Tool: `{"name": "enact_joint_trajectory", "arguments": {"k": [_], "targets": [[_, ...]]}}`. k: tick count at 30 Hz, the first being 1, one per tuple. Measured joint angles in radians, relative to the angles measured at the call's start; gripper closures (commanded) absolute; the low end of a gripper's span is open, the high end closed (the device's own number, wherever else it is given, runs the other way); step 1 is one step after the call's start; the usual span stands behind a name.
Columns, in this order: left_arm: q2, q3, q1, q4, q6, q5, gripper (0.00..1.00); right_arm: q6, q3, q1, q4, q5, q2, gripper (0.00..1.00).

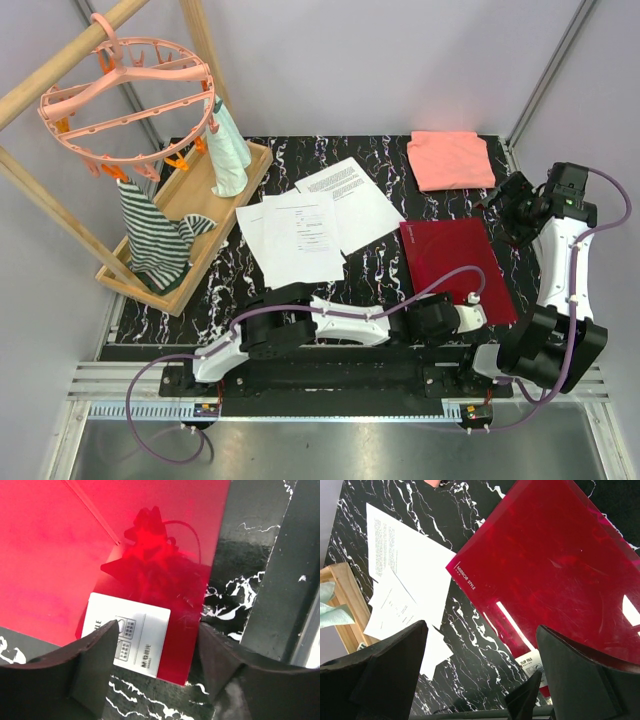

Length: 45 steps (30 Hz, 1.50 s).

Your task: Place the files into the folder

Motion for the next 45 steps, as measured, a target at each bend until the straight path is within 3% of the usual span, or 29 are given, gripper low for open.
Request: {"name": "enact_joint_trajectory", "arguments": {"k": [18,27,28,30,35,38,45], "targets": [[0.006,0.007,0.114,-0.025,-0.090,0.052,1.00,0.056,-0.142,-0.050,0.061,0.104,0.113,0.00],[-0.010,0.001,0.164,-0.031,-0.218,0.122,0.99,0.047,-0.227,-0.050,0.112,0.080,0.071,0.00],[-0.021,-0.012,0.171,-0.031,-0.236,0.141,0.88,0.047,-0.242,-0.050,0.116,0.073,0.061,0.00],[-0.041,-0.033,0.193,-0.034,-0.261,0.164,0.76,0.047,-0.274,-0.050,0.126,0.055,0.052,0.00],[-0.145,-0.099,0.251,-0.062,-0.342,0.269,0.54,0.073,-0.412,-0.053,0.187,-0.041,0.052,0.00],[-0.228,-0.119,0.306,-0.066,-0.412,0.349,0.47,0.098,-0.498,-0.053,0.217,-0.113,0.047,0.00],[-0.251,-0.109,0.466,-0.050,-0.563,0.454,0.45,0.109,-0.579,-0.053,0.208,-0.171,-0.088,0.00]]}}
